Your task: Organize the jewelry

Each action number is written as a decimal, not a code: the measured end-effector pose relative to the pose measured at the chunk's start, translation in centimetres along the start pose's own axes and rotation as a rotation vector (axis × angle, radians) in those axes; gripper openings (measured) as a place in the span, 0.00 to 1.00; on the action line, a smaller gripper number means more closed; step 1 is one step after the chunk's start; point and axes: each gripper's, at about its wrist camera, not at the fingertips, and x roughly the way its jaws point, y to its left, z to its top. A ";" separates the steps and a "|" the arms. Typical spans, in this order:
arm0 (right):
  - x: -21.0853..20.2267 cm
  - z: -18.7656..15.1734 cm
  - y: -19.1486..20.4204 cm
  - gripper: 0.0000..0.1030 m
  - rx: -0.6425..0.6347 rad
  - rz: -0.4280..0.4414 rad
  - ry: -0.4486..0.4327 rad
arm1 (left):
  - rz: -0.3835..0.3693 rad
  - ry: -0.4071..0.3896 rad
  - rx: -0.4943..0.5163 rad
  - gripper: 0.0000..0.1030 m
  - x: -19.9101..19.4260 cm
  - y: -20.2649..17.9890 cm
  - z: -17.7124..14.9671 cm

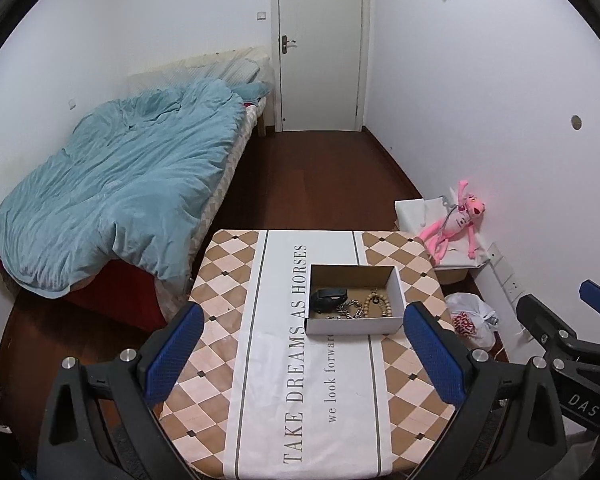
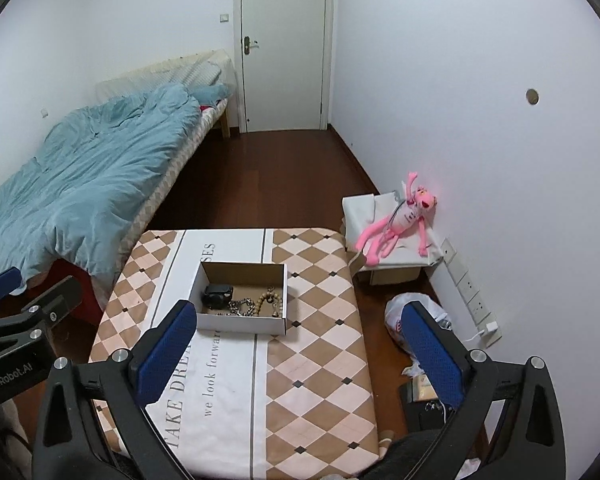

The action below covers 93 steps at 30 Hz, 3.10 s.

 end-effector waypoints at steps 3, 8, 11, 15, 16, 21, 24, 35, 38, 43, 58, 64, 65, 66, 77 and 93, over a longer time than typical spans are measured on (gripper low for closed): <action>-0.6 0.1 -0.1 1.00 -0.001 -0.001 -0.008 | 0.003 -0.006 0.003 0.99 -0.5 -0.1 -0.1; -0.6 0.2 -0.2 1.00 0.002 -0.005 0.004 | 0.010 0.024 -0.003 0.99 0.0 -0.1 -0.2; 0.1 0.6 -0.3 1.00 0.005 -0.009 0.014 | 0.015 0.058 -0.003 0.99 1.1 -0.2 -0.1; 1.6 1.7 -0.3 1.00 0.008 -0.020 0.025 | 0.029 0.081 0.001 0.99 2.3 -0.4 0.5; 2.1 2.1 -0.3 1.00 0.008 -0.023 0.030 | 0.035 0.080 0.004 0.99 2.6 -0.4 0.7; 5.0 3.3 -0.2 1.00 0.006 -0.021 0.074 | 0.044 0.115 0.003 0.99 4.6 -0.4 1.8; 6.9 3.7 -0.3 1.00 0.006 -0.022 0.108 | 0.036 0.138 -0.010 0.99 5.7 -0.3 2.3; 10.9 4.1 0.0 1.00 -0.010 -0.021 0.191 | 0.055 0.192 0.002 0.99 8.6 -0.4 3.1; 11.3 4.0 0.1 1.00 -0.016 -0.016 0.204 | 0.053 0.200 0.001 0.99 8.8 -0.4 3.1; 11.6 4.0 0.3 1.00 -0.020 -0.015 0.215 | 0.049 0.209 0.002 0.99 9.0 -0.4 3.0; 11.9 3.8 0.5 1.00 -0.033 -0.014 0.233 | 0.056 0.224 0.000 0.99 9.7 0.2 2.6; 12.0 3.5 0.4 1.00 -0.033 -0.012 0.240 | 0.060 0.229 -0.002 0.99 9.9 0.4 2.3; 12.0 3.5 0.4 1.00 -0.032 -0.011 0.240 | 0.060 0.231 -0.002 0.99 9.9 0.4 2.2; 12.0 3.5 0.4 1.00 -0.034 -0.010 0.241 | 0.060 0.232 -0.002 0.99 9.9 0.4 2.2; 12.0 3.4 0.5 1.00 -0.029 -0.007 0.241 | 0.059 0.225 -0.003 0.99 9.8 0.4 2.0; 12.0 3.4 0.5 1.00 -0.032 -0.010 0.242 | 0.064 0.217 0.004 0.99 9.6 0.1 2.2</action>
